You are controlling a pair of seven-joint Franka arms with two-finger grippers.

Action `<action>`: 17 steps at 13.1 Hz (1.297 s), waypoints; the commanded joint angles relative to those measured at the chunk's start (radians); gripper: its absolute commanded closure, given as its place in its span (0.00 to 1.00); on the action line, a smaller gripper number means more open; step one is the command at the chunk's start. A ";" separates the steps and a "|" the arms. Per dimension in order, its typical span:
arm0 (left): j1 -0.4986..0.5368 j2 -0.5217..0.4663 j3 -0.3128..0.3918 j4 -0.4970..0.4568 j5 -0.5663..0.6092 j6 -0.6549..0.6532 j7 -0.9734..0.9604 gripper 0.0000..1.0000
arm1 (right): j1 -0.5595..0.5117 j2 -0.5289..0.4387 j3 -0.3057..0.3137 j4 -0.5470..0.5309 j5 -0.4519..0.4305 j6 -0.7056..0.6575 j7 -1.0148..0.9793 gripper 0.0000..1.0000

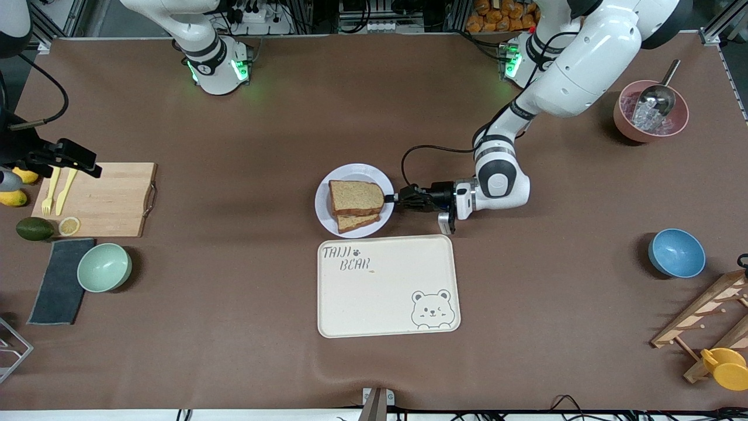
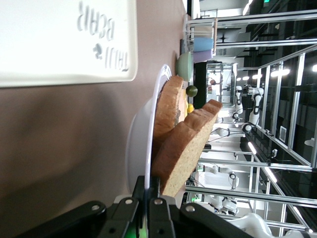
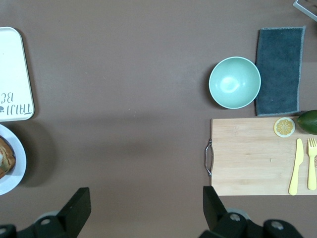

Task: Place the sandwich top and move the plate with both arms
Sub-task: 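Slide the plate with the left gripper onto the bear tray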

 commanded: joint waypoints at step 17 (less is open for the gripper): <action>0.154 0.142 0.065 0.303 0.150 -0.027 -0.141 1.00 | -0.016 -0.003 0.015 -0.003 -0.014 -0.007 0.014 0.00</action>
